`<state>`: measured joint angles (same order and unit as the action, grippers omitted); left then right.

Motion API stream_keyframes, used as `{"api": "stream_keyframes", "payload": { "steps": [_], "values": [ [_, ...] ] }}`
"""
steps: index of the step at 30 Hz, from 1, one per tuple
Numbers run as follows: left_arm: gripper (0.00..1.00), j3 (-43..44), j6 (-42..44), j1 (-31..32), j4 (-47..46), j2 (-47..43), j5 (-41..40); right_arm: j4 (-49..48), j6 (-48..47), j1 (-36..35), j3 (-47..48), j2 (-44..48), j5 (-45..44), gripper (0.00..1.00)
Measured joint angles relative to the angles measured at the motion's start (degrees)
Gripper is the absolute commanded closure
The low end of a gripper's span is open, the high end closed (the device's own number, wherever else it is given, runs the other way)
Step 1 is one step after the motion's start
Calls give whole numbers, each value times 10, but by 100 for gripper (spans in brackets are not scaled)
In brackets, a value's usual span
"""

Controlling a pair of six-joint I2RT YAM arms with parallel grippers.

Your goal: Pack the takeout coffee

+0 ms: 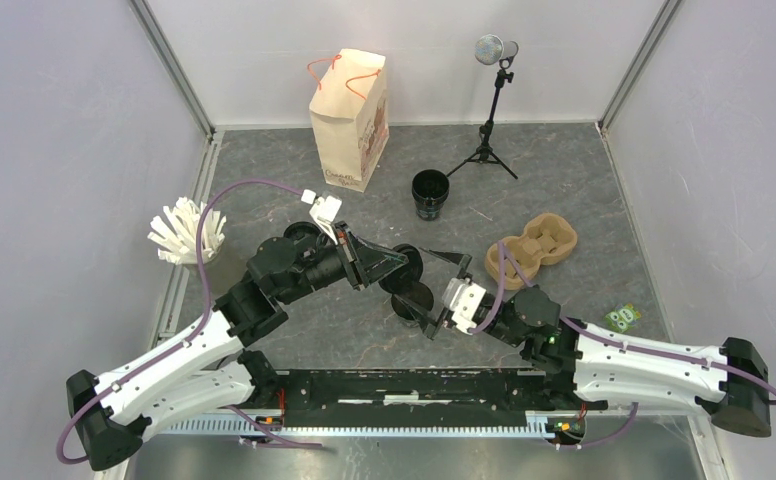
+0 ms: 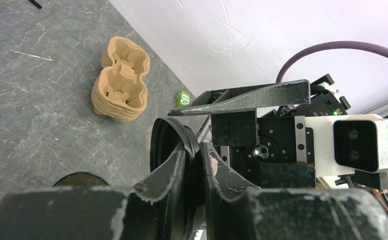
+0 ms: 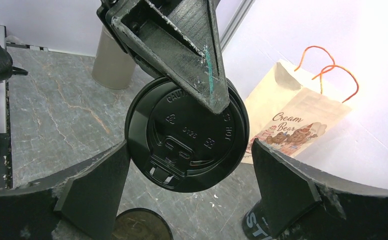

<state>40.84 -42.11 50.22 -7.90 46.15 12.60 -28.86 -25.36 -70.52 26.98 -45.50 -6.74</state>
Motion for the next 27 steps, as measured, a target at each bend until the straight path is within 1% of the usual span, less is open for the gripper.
{"api": "stream_keyframes", "payload": {
  "steps": [9, 12, 17, 18, 21, 24, 27],
  "values": [
    [77, 0, 0, 0, 0, 2, 0, -1, 0, -3, 0, -12, 0, 10],
    [77, 0, 0, 0, 0, 3, 0, -1, 0, -3, 0, -16, 0, 15],
    [74, -4, -1, 0, 0, 3, 0, 1, 1, -3, 0, -19, -3, 19],
    [72, -4, 0, 0, -1, 3, 0, 1, 1, -3, 0, -19, -3, 19],
    [56, -6, -1, 0, -3, 2, 0, 2, 3, -3, 0, -18, -5, 19],
    [47, -9, -7, 0, -4, -2, -2, 3, 8, -3, 0, -16, -10, 20],
    [30, -10, -10, 0, -3, -9, -5, 8, 22, -3, 0, -7, -20, 20]
  ]
}}
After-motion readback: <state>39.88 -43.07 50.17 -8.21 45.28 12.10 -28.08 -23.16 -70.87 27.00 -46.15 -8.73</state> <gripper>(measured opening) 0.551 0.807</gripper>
